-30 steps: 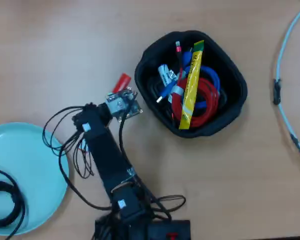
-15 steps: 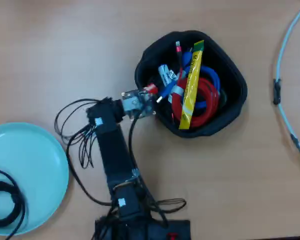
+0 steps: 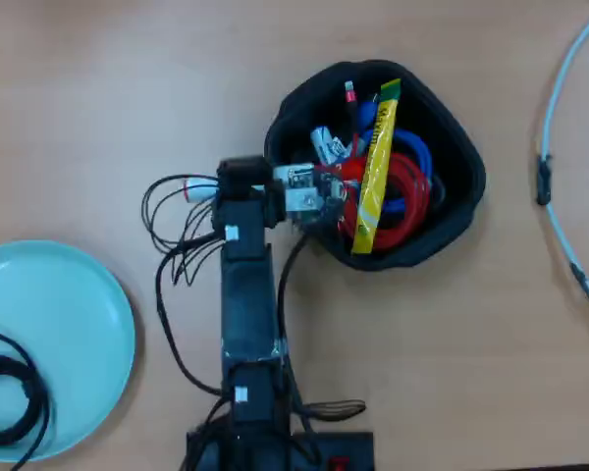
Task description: Pick up the red pen and put it in the black bowl
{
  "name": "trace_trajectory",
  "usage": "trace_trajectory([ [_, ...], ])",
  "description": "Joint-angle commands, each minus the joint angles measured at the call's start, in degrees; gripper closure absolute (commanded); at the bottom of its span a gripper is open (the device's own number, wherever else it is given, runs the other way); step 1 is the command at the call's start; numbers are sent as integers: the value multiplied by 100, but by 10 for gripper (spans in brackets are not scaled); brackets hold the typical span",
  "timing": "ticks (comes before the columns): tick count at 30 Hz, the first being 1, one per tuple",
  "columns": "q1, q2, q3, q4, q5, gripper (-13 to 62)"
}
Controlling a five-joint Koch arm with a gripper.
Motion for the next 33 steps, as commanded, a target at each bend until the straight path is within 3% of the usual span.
trace_trajectory([
  [1, 167, 343, -299, -905, 387, 561],
  [14, 1784, 281, -255, -1195, 694, 561],
  [33, 2663, -1521, -264, -1890, 650, 558],
])
